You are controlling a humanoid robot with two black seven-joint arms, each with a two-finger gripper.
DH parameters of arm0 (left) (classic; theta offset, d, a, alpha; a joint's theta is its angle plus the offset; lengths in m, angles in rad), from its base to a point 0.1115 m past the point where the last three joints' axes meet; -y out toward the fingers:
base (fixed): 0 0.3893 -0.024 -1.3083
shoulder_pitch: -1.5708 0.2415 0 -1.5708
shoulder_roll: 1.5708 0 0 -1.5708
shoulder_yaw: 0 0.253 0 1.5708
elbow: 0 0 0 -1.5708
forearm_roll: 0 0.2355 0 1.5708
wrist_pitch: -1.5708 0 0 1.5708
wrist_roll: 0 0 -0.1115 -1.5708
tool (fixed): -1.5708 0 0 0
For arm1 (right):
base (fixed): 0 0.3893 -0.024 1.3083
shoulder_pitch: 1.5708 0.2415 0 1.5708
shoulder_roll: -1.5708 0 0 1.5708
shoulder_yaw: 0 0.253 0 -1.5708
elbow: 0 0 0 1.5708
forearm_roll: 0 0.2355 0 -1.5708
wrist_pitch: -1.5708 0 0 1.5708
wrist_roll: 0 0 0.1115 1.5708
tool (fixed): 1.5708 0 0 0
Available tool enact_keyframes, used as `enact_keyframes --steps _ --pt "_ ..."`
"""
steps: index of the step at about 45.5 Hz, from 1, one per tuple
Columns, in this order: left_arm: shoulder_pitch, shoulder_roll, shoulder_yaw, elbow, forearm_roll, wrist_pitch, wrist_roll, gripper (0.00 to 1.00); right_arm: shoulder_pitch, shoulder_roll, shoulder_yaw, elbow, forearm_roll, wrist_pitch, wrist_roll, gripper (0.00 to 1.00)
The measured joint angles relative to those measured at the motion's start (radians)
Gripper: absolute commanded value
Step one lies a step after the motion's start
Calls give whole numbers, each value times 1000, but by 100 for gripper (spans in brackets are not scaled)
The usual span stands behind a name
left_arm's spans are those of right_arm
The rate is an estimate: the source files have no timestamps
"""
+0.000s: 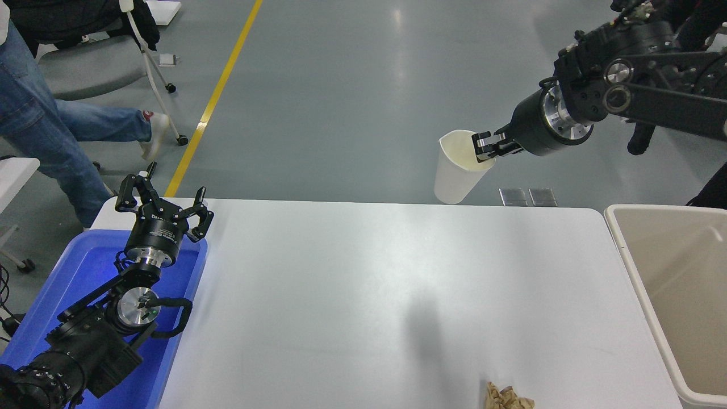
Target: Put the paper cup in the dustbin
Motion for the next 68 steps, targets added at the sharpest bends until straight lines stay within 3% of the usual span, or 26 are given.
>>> enact_keyframes --steps 36,51,68 --pt "0 0 0 0 0 0 0 100 -330 -492 26 -153 42 -186 6 0" --pt "0 0 0 0 0 0 0 100 -570 -512 84 -234 216 -375 22 0" --pt "0 0 0 0 0 -1 0 100 -962 -405 400 -429 307 -496 57 0"
